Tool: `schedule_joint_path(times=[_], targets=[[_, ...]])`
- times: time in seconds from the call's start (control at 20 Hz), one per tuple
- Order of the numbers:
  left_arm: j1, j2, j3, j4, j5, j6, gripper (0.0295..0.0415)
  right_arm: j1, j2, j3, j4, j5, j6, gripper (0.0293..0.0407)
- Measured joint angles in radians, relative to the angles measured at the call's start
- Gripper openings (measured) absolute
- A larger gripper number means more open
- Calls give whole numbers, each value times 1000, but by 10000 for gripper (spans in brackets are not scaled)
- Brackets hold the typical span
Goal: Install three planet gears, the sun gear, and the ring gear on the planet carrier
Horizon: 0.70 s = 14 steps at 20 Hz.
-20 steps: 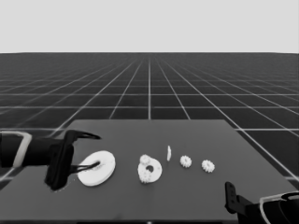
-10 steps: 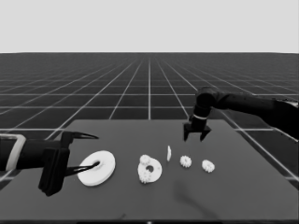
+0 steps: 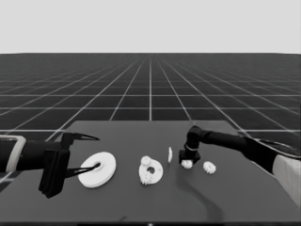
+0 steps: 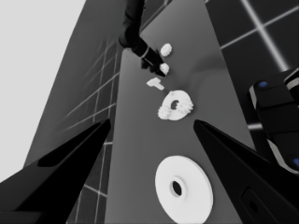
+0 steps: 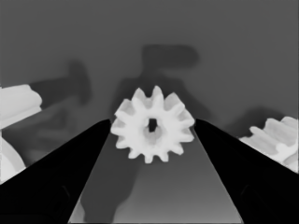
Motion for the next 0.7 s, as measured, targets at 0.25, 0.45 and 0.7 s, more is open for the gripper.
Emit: schedule_joint_path(times=[0.25, 0.45, 0.7], targets=[[0, 0, 0, 0, 0, 0, 385, -6, 5, -13, -5, 7, -5, 314], [0, 0, 0, 0, 0, 0, 385, -6, 5, -14, -5, 7, -6, 312], [0, 0, 0, 0, 0, 0, 385, 91, -65, 158, 92, -103, 70, 312]])
